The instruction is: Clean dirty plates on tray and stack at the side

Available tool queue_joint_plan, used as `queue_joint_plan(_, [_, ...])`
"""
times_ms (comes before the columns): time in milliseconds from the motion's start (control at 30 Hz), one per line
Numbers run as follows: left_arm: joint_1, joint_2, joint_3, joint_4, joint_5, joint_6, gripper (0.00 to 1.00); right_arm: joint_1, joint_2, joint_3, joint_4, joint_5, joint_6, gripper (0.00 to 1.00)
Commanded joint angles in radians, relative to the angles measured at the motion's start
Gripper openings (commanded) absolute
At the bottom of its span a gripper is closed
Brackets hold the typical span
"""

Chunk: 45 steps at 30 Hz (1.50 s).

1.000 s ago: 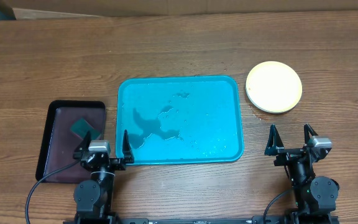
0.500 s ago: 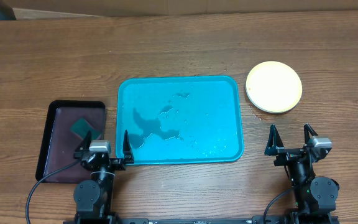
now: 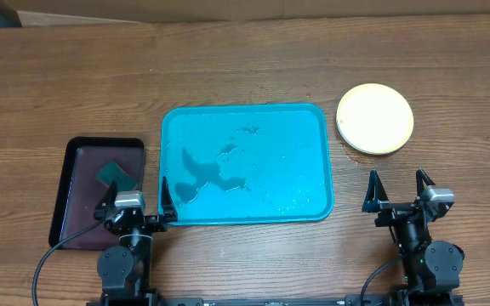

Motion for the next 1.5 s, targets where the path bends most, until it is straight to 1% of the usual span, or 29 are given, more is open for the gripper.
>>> queue_joint_plan(0, [0.005,-0.012,-0.003,0.002,0.011,0.019,1.0,0.005,-0.011,-0.01,0.005,0.009,-0.003,1.0])
queue_joint_plan(1467, [0.004,-0.01,-0.003,0.002,-0.003,0.004,1.0,0.005,-0.011,-0.01,0.005,0.009,-0.003,1.0])
